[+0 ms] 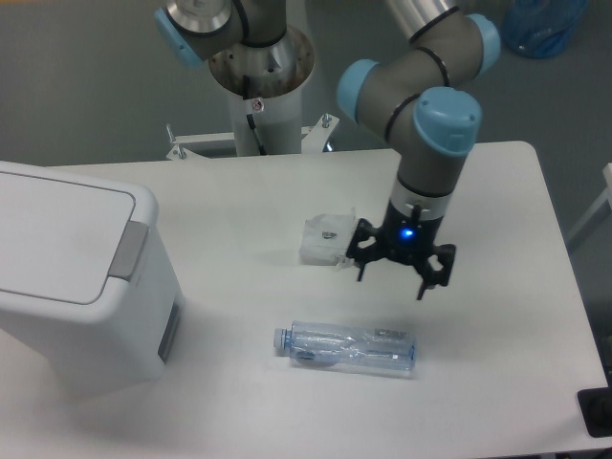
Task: Open the trash can
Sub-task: 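Swing the gripper over to the trash can lid's front edge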
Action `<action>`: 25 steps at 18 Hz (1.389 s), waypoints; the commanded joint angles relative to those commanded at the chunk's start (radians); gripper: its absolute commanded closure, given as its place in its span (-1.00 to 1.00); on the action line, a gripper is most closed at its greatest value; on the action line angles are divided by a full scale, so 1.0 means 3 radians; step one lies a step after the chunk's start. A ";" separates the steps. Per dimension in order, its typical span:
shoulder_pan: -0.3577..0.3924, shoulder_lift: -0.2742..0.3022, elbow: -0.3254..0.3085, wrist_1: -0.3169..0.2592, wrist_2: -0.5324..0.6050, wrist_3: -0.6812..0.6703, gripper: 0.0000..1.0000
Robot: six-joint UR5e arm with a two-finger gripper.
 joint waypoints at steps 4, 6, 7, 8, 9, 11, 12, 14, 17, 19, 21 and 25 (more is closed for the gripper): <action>-0.0113 0.0209 0.0031 0.0020 -0.0505 -0.0419 -1.00; -0.0154 0.0302 0.0051 0.0020 -0.0690 -0.0649 -1.00; -0.0215 0.0337 0.0051 0.0020 -0.0761 -0.0752 -1.00; -0.0281 0.0363 0.0051 0.0026 -0.0828 -0.0829 -1.00; -0.0327 0.0384 0.0051 0.0026 -0.0889 -0.0890 -1.00; -0.0404 0.0450 0.0041 0.0026 -0.0977 -0.1018 -1.00; -0.0440 0.0481 0.0041 0.0026 -0.0987 -0.1089 -1.00; -0.0506 0.0527 0.0041 0.0026 -0.0992 -0.1197 -1.00; -0.0558 0.0593 0.0021 0.0026 -0.0992 -0.1345 -1.00; -0.0609 0.0644 0.0005 0.0026 -0.0987 -0.1417 -1.00; -0.0619 0.0650 0.0020 0.0031 -0.0992 -0.1428 -1.00; -0.0706 0.0583 0.0067 0.0071 -0.0992 -0.1463 -1.00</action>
